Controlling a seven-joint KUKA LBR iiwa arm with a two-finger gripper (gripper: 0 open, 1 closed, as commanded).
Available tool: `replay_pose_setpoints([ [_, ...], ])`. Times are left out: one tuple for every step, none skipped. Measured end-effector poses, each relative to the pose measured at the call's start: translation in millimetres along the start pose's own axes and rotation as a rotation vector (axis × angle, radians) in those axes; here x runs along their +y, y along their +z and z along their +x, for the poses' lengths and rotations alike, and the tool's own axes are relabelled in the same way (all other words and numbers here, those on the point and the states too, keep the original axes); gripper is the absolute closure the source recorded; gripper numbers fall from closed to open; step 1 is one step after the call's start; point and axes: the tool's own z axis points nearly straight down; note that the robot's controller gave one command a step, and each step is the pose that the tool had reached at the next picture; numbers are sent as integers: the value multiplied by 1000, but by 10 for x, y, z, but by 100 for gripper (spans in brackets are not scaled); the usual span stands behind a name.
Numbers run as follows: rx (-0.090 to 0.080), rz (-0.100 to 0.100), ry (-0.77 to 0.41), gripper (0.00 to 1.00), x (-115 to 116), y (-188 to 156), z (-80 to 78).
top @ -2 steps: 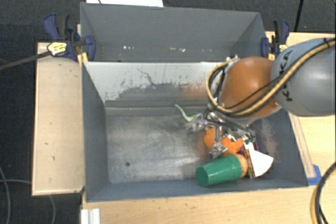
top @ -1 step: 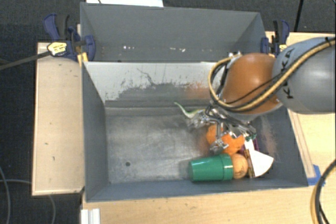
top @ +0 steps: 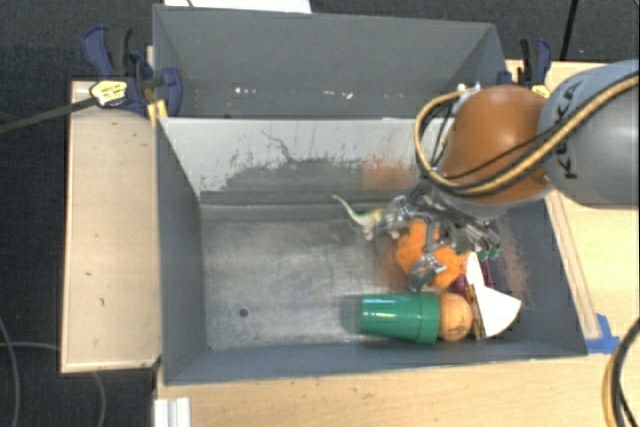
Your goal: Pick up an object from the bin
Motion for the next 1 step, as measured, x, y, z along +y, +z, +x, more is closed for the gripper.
replay_pose_setpoints([
  [-2, 0, 18, 0, -462, 120, 142],
])
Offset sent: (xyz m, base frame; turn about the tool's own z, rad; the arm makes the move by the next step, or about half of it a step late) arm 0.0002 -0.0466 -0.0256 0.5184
